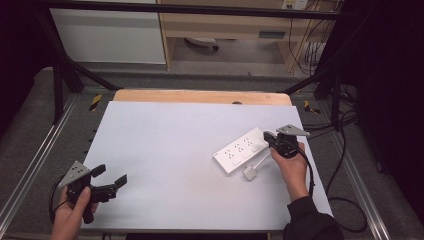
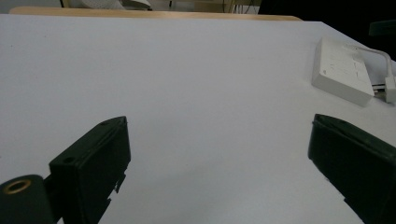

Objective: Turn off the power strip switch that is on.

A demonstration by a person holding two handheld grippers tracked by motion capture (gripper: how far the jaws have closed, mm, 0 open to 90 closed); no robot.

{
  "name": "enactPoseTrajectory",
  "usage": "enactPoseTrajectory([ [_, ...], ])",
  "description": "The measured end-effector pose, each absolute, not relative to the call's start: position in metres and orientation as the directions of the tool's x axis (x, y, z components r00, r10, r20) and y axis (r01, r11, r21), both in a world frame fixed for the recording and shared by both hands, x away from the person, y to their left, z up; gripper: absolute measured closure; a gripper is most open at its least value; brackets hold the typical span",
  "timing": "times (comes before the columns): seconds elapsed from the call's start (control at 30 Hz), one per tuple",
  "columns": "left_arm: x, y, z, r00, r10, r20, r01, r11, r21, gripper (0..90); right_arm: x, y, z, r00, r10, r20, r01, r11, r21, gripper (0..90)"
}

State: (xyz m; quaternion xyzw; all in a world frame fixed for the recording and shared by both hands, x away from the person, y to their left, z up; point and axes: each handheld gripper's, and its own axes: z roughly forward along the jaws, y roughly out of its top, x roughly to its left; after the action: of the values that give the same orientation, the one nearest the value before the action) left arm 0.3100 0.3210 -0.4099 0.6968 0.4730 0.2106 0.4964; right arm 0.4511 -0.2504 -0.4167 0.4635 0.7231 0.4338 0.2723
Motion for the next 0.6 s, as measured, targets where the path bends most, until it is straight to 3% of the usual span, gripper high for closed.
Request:
enactPoseTrajectory([
  [0.6,0.310,0.321,-0.410,0.464,0.868,-0.177,0.450,-0.059,0.891,5.7,0.447,-0.242,-0.431,-0.443,0.896,0.023,0.463,0.207,0.862,90.0],
])
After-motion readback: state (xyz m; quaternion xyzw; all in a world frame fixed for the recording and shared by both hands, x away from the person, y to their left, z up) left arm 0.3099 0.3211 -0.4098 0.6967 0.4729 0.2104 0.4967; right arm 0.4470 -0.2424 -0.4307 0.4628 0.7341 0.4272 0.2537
